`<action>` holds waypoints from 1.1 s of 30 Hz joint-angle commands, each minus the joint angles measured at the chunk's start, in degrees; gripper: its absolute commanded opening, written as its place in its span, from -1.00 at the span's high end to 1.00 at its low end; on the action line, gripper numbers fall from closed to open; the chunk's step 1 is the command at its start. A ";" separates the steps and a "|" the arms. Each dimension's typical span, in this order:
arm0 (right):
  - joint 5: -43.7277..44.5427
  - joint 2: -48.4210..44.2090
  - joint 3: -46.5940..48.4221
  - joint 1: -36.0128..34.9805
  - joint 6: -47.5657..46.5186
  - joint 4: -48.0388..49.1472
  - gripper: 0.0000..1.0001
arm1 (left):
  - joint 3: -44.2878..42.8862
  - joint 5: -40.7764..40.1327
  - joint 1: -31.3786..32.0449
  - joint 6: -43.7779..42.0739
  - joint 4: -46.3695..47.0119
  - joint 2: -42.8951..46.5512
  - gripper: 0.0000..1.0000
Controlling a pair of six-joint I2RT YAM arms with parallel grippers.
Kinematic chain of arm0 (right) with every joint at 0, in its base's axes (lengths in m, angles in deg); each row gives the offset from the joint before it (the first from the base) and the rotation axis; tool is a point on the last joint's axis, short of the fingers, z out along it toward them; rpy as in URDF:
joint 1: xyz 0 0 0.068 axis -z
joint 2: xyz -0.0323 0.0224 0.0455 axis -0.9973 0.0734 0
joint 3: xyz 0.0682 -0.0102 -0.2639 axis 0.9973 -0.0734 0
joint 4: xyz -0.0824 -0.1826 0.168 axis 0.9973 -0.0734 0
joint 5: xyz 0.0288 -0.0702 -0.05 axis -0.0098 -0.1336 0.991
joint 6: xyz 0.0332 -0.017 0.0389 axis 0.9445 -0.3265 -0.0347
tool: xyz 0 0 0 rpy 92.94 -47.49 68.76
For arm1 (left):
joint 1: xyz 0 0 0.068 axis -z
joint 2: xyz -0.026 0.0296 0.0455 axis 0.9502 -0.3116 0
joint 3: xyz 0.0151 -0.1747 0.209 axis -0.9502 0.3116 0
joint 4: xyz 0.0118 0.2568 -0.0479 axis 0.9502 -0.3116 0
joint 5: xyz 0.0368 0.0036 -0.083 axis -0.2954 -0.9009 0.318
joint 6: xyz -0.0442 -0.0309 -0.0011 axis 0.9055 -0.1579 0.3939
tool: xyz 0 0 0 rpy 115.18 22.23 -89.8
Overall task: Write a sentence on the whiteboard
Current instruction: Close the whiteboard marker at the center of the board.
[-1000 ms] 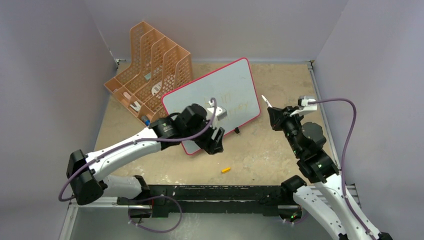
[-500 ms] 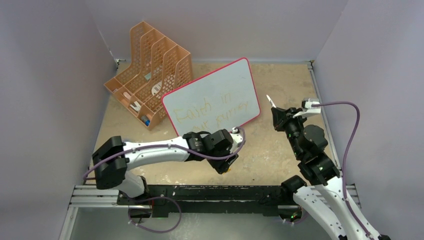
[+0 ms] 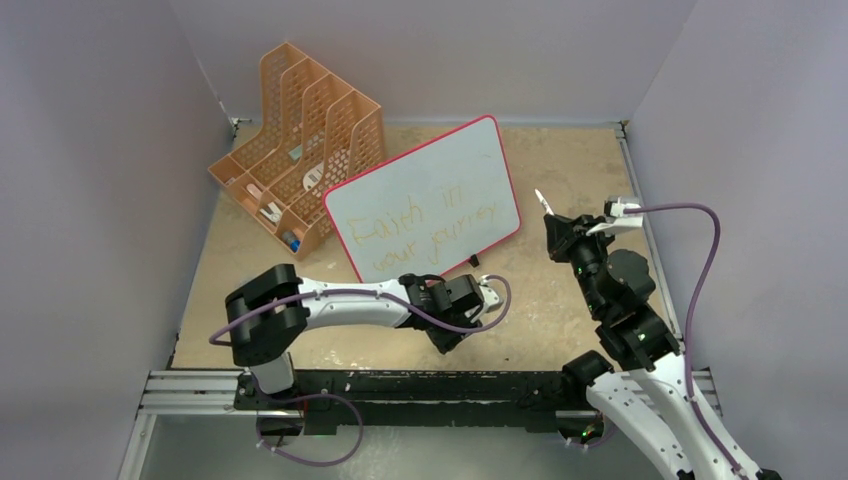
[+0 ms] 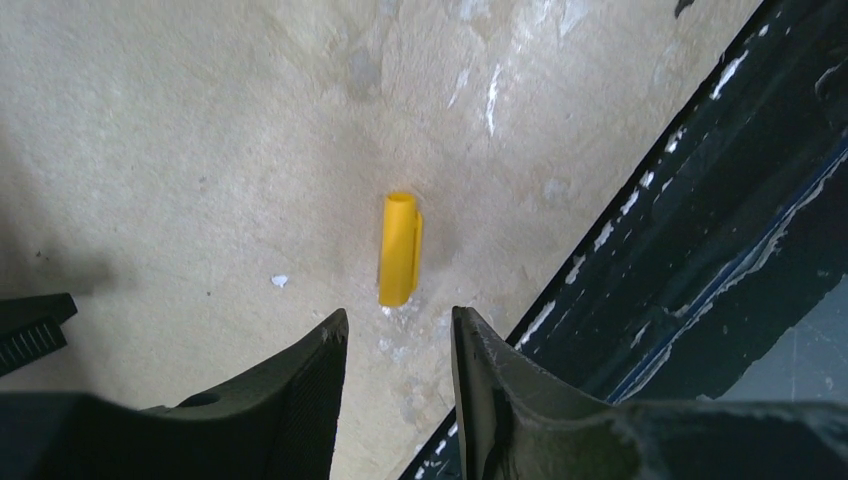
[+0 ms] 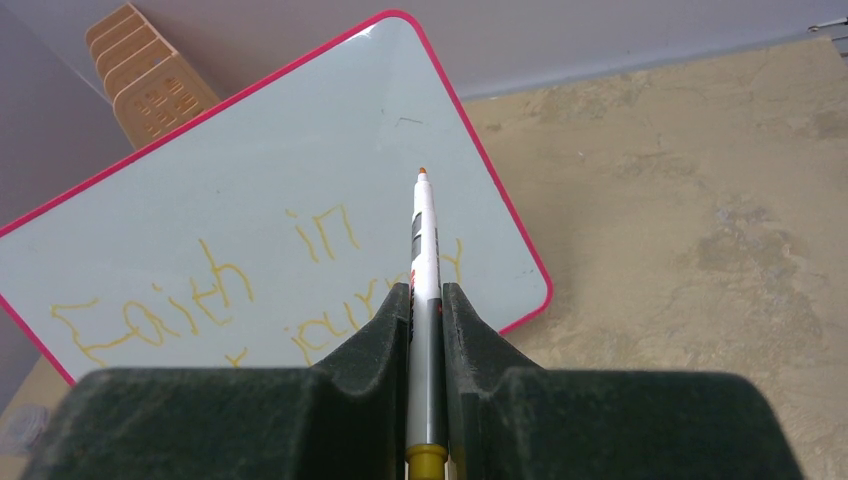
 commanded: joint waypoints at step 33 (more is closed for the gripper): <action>1.01 1.30 0.33 -0.04 -0.37 2.62 1.00 | -5.21 -5.92 4.58 -2.47 -6.30 -11.29 0.46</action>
